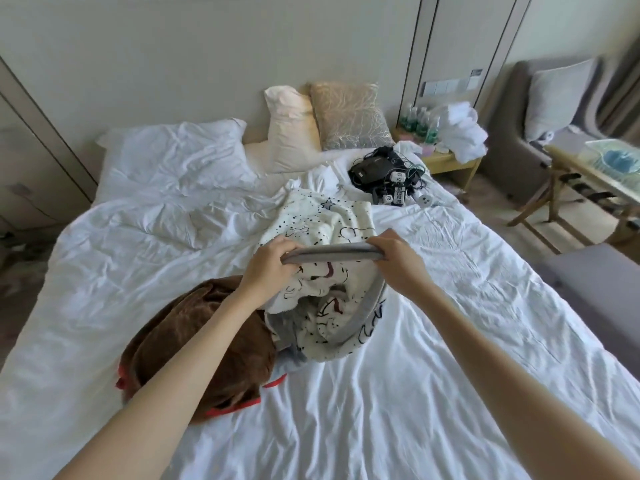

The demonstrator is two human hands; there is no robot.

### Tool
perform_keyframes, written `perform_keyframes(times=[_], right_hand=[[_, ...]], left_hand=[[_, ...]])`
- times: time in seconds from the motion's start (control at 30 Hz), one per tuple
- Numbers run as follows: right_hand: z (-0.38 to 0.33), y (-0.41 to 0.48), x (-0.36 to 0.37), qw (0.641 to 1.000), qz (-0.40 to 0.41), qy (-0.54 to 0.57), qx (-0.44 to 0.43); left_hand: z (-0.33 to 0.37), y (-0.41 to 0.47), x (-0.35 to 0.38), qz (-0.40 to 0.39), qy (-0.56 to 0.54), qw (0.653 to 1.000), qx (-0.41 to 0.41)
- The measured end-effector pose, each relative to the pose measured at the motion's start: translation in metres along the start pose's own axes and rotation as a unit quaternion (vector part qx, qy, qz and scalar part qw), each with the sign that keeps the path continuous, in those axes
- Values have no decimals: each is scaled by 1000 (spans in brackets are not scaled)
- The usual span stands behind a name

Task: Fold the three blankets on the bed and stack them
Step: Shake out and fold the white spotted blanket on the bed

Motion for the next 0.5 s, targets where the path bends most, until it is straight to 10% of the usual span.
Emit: perform_keyframes(times=[0.5], right_hand=[[50,-7,-16,976,84,46,197]], left_hand=[[131,24,-115,144,-32,981,128]])
Point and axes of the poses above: each hand's wrist, its own y-axis towards the middle knuckle, its own x-axis out of the palm, z = x × y, the point moved 10 cm from there along y, towards the middle knuckle, and after that the axes turned 11 degrees about z, right-handed, at the moved point
